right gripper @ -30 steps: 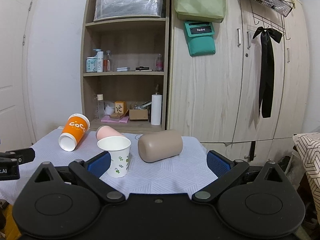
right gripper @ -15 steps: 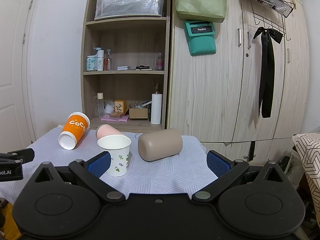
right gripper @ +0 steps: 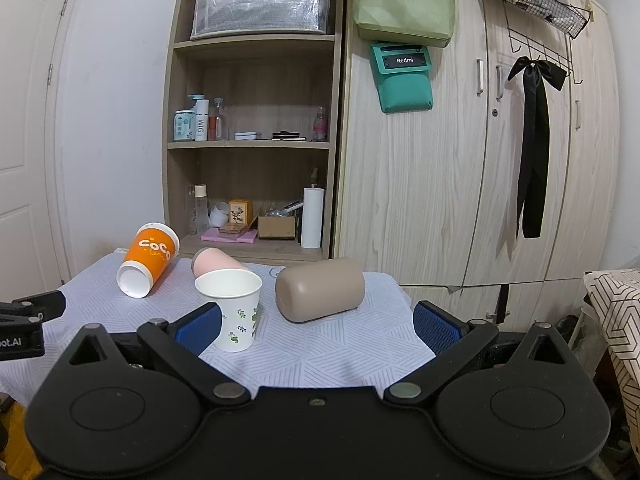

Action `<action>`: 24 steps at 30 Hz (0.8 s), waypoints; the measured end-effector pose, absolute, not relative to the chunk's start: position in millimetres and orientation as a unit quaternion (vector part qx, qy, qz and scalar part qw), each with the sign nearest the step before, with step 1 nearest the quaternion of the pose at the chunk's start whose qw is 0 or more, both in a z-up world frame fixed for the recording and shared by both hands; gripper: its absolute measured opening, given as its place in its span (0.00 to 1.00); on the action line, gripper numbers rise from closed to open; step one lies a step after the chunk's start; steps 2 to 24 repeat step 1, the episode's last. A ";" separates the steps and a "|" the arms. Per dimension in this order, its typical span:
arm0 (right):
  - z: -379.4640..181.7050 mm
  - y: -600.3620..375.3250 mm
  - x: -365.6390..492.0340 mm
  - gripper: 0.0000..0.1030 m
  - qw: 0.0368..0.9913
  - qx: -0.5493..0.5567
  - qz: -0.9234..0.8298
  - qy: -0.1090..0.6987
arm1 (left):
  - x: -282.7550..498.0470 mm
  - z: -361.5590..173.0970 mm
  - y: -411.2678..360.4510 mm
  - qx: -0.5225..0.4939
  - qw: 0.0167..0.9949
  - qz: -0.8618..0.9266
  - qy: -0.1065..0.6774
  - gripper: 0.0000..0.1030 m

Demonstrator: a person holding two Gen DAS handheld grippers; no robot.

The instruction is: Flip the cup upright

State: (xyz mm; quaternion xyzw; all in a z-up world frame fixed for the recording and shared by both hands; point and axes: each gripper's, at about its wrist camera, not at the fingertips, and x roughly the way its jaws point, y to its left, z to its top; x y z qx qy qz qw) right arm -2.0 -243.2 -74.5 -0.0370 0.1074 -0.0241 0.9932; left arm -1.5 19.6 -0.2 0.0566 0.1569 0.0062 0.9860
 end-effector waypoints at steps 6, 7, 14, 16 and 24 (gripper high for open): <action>-74.5 -243.4 -2.2 1.00 0.993 -0.037 -0.024 0.107 | -1.6 0.2 19.6 0.056 0.986 0.006 0.157 1.00; -74.5 -243.4 -2.2 1.00 0.993 -0.037 -0.024 0.107 | -1.6 0.2 19.6 0.056 0.986 0.006 0.157 1.00; -74.5 -243.4 -2.2 1.00 0.993 -0.037 -0.024 0.107 | -1.6 0.2 19.6 0.056 0.986 0.006 0.157 1.00; -74.5 -243.4 -2.2 1.00 0.993 -0.037 -0.024 0.107 | -1.6 0.2 19.6 0.056 0.986 0.006 0.157 1.00; -74.5 -243.4 -2.2 1.00 0.993 -0.037 -0.024 0.107 | -1.6 0.2 19.6 0.056 0.986 0.006 0.157 1.00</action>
